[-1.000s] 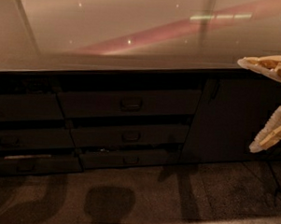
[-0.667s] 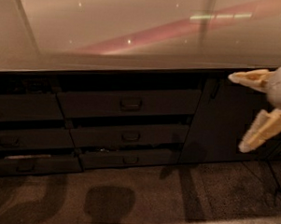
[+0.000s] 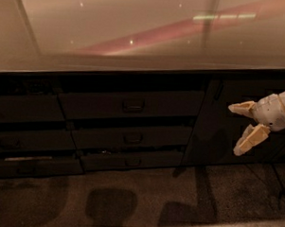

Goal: Open top drawer

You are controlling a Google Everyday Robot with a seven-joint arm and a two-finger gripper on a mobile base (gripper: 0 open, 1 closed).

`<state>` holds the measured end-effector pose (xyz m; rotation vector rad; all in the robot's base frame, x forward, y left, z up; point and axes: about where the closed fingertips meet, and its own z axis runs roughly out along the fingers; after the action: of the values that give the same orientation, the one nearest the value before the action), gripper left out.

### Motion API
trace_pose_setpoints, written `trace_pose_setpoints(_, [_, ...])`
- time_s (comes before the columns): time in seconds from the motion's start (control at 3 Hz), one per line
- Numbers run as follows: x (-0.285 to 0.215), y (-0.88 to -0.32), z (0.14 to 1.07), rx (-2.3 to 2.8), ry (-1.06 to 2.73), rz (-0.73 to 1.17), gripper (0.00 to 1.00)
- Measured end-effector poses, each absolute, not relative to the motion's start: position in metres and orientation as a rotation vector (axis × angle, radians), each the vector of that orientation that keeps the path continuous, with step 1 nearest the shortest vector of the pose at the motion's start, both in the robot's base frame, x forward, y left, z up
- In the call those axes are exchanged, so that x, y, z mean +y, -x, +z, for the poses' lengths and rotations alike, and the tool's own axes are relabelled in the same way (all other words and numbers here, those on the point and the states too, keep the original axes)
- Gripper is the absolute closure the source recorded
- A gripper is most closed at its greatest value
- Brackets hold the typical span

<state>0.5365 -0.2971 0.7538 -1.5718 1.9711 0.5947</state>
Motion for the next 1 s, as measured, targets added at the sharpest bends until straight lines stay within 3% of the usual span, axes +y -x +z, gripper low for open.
trace_pose_setpoints(0.33, [-0.297,-0.536,0.754,1.971,1.572,0.595,0.00])
trace_pose_setpoints(0.67, [-0.264,-0.535,0.756,1.970,1.653,0.548,0.00])
trace_pose_setpoints(1.0, [-0.190,-0.532,0.767,1.945,1.831,0.422,0.00])
